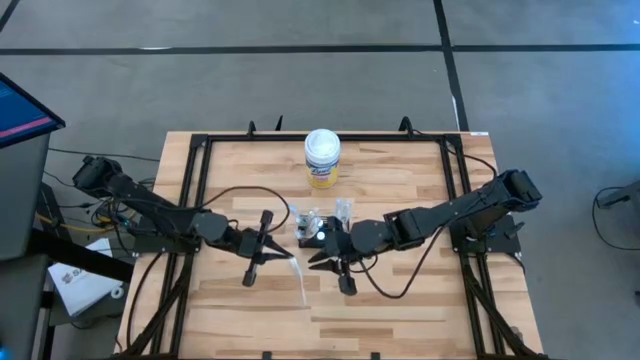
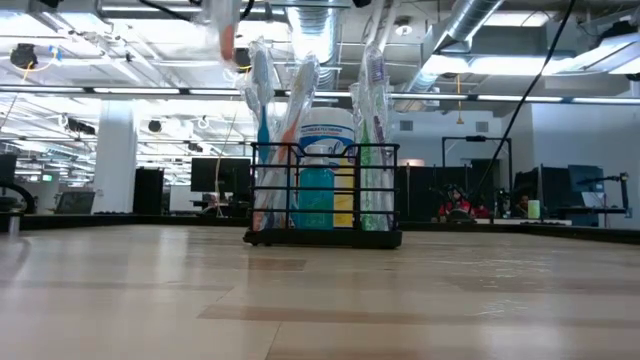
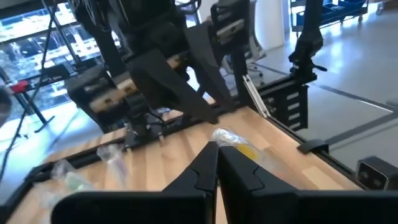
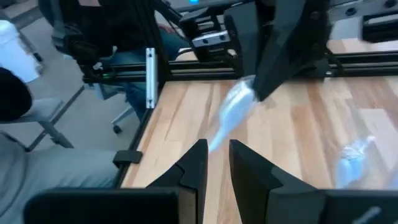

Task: Pick & Place toothbrushing station
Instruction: Put the orange toothbrush into the black mesh organizer

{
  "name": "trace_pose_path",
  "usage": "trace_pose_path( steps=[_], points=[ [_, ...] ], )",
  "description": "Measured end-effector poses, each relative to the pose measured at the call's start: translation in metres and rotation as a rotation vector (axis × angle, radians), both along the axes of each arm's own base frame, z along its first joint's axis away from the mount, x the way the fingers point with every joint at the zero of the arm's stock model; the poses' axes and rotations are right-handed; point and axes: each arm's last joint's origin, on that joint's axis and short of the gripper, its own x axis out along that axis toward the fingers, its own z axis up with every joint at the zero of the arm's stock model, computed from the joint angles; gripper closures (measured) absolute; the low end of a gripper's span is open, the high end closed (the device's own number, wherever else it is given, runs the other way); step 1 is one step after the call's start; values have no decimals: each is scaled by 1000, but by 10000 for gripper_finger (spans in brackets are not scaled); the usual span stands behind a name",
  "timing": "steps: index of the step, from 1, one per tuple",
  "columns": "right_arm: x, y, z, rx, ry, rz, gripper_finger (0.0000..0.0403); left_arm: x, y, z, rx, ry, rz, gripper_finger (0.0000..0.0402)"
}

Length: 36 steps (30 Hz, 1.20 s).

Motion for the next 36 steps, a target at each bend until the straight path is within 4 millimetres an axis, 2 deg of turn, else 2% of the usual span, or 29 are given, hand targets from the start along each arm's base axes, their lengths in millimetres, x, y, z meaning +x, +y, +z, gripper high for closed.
trace_pose_path(
  steps=[10,25,36],
  points=[
    [0,1,1,6,-6,17,329,5,-2,22,49,-55,4,401],
    [5,-6,7,39,-64,9,254,7,-1,26,139,-83,26,401],
    [8,-11,11,45,-110,-3,267,8,-1,39,179,-146,45,401]
  ],
)
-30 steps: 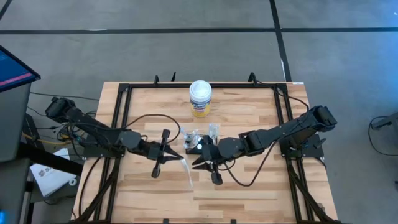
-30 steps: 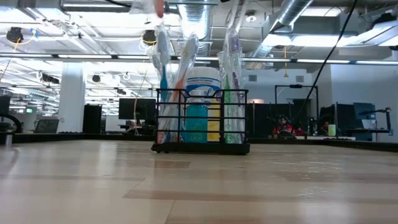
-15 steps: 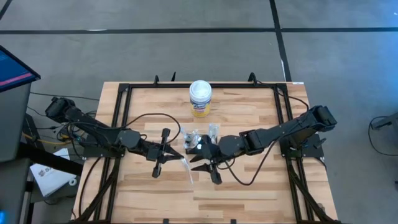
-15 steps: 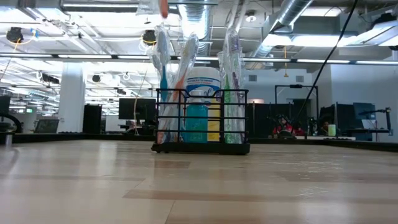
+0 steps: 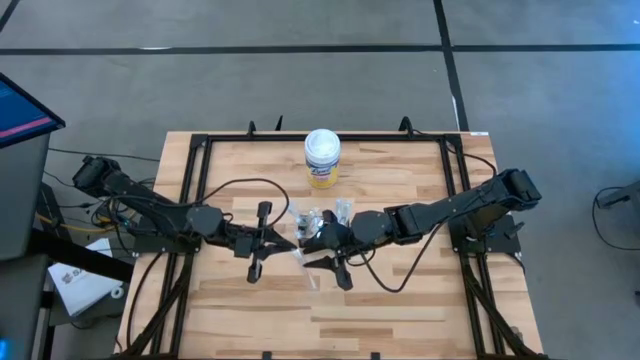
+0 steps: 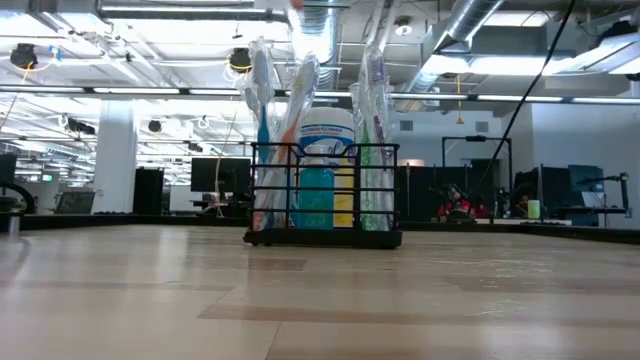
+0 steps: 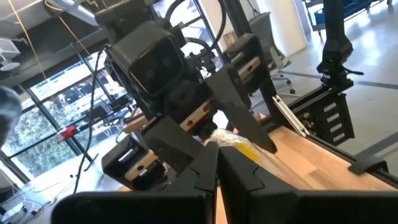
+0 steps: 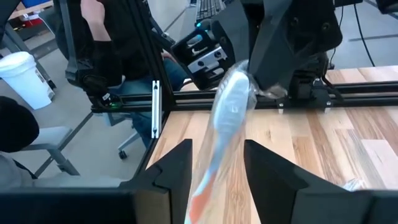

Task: Pick & Place toothbrushing station
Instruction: Put the orange toothbrush into the black mesh organizer

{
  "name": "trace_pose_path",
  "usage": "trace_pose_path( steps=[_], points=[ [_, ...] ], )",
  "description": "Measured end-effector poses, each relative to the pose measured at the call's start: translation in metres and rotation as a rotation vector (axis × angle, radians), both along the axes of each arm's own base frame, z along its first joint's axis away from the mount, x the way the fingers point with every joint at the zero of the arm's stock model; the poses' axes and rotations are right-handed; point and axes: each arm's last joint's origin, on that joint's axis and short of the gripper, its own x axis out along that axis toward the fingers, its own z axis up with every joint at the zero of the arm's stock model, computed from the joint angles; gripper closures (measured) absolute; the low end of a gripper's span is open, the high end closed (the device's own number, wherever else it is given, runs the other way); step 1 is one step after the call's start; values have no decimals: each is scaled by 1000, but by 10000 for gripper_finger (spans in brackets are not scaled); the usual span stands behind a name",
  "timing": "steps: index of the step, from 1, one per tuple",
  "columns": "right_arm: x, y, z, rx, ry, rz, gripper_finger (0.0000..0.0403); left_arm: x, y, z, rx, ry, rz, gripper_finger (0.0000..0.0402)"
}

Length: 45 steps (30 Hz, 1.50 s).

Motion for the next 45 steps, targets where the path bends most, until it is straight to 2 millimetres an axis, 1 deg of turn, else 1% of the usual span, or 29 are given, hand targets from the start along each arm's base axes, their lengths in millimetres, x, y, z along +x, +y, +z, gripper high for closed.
trace_pose_path(
  steps=[4,10,13,17,19,22,28,33,37,40,45],
  points=[
    [0,0,0,-6,-7,2,278,2,3,4,-2,-12,14,401],
    [0,0,2,-27,-25,10,305,3,6,4,-5,-10,28,401],
    [0,0,2,-37,-27,13,329,4,6,3,-2,-3,28,401],
    [0,0,1,-42,-25,11,378,4,6,3,-3,-6,19,401],
    [0,-1,1,-53,-27,12,393,4,5,3,-3,-7,18,401],
    [0,-1,1,-54,-27,10,389,4,5,3,-4,-7,18,401],
    [0,1,0,-72,-26,17,396,4,6,3,-8,0,35,393],
    [-3,8,0,-122,-34,12,399,5,9,-1,-9,33,152,378],
    [-5,15,-1,-144,-29,31,400,5,10,-1,-40,35,184,369],
    [-7,17,-2,-187,-27,-21,401,5,11,-1,-42,40,196,366],
    [-19,24,2,-258,1,-109,402,5,11,-7,-80,95,200,368]
  ],
)
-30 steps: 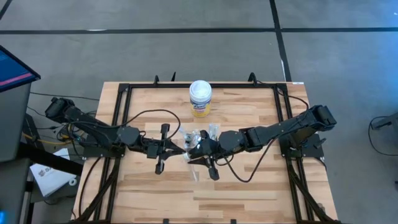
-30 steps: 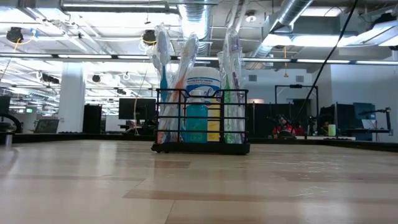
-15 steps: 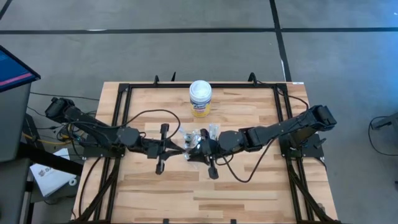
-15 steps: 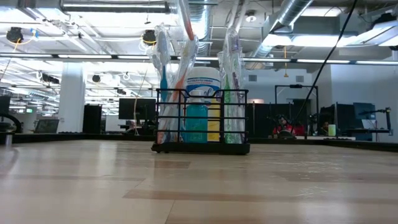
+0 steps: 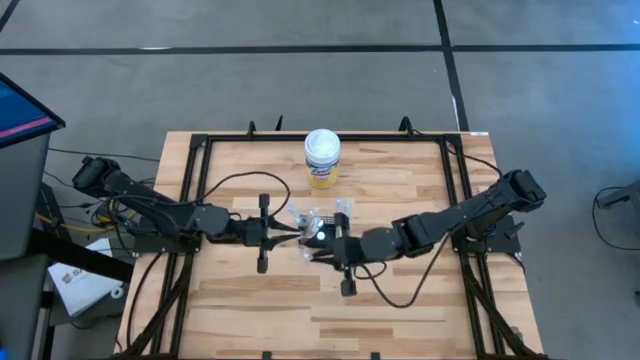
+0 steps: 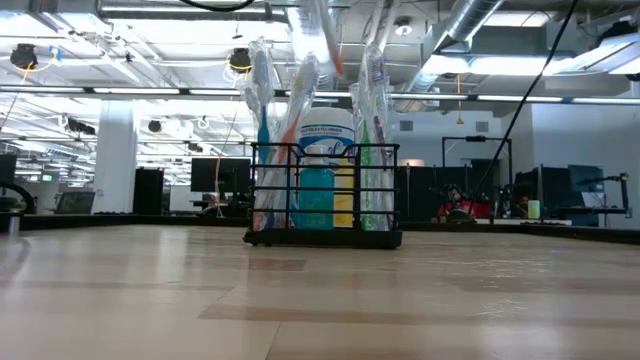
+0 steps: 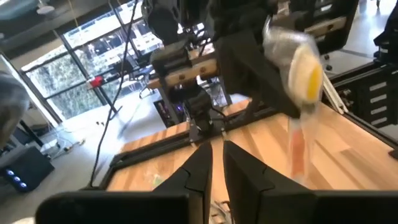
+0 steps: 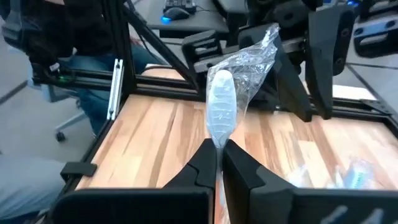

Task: Pick & Place toothbrushing station
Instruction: Put the orange toothbrush into the black mesh organizer

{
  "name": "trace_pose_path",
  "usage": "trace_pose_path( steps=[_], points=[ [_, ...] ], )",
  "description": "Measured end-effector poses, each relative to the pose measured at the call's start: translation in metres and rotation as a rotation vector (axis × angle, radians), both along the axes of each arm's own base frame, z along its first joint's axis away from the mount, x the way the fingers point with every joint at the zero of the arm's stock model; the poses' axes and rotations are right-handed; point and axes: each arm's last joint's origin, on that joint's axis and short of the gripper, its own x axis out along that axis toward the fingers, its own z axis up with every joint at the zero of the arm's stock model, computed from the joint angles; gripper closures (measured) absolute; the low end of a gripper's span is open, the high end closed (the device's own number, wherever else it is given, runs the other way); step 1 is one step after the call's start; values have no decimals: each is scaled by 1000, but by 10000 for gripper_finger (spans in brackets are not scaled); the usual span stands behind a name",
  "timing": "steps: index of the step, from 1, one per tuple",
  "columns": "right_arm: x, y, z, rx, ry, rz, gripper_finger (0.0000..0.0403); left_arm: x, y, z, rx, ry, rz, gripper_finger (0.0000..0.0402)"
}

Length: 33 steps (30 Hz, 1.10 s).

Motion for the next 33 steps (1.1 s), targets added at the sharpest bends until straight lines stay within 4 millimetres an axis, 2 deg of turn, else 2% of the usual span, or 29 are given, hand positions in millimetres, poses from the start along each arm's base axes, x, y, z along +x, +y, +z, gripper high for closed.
trace_pose_path(
  steps=[11,15,22,28,33],
  points=[
    [-19,13,3,-74,39,-90,402,-3,-7,-3,-21,31,-30,366],
    [-29,7,7,-50,18,-110,403,-4,-10,-4,-46,40,-44,366],
    [-52,-4,-3,-3,-70,-124,403,-5,-12,-5,-48,42,-53,366],
    [-72,-19,-20,28,-135,-155,403,-5,-12,-5,-74,43,-53,366],
    [-78,-29,-33,34,-135,-205,403,-5,-12,-5,-119,43,-54,366]
  ],
)
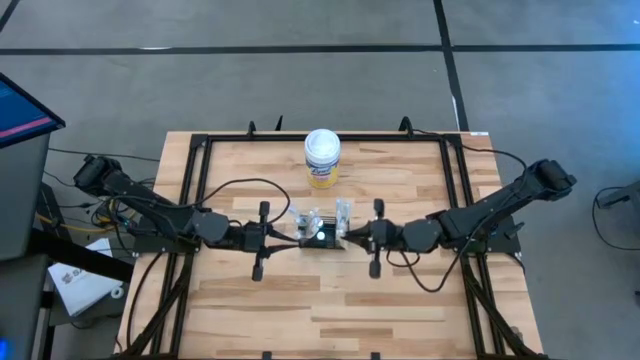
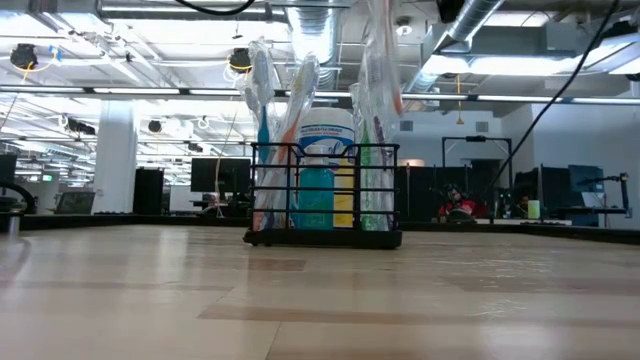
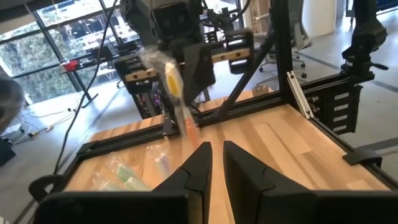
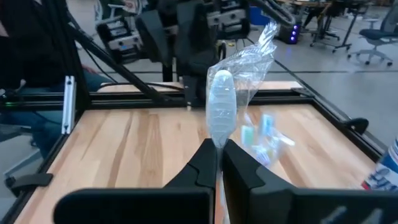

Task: Pick & Place toothbrushing station
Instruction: Put the orange toothbrush into the black mesh organizer

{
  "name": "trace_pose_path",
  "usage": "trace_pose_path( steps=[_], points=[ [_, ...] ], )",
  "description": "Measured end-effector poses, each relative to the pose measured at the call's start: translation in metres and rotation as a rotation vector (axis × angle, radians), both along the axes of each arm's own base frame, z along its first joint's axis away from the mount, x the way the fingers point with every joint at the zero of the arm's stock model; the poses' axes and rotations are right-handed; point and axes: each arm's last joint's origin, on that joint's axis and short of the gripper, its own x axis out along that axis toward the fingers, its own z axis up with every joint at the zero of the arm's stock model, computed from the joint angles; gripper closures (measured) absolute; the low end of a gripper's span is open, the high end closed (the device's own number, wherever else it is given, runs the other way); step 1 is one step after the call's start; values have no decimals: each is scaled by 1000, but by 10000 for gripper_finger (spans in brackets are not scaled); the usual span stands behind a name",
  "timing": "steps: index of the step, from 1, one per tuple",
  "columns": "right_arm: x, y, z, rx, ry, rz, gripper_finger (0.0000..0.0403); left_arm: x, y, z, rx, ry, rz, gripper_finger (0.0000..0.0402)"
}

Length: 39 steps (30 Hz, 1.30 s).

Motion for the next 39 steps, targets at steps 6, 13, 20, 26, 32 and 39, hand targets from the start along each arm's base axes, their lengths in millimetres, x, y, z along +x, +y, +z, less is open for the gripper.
trace_pose_path(
  steps=[6,13,20,26,32,39],
  points=[
    [-4,-4,-4,4,2,-45,403,0,0,0,-47,1,-1,368],
    [-4,-13,-11,1,61,-146,403,-1,0,-7,-48,21,0,368],
    [-2,-18,-9,-5,41,-177,403,-6,2,-27,-81,72,7,366],
    [9,-20,-21,-7,65,-205,403,-8,3,-34,-128,82,13,366],
    [19,-21,-30,-11,60,-215,402,-10,3,-40,-125,91,9,366],
    [15,-23,-18,2,11,-217,402,-11,3,-43,-145,95,12,366]
  ],
)
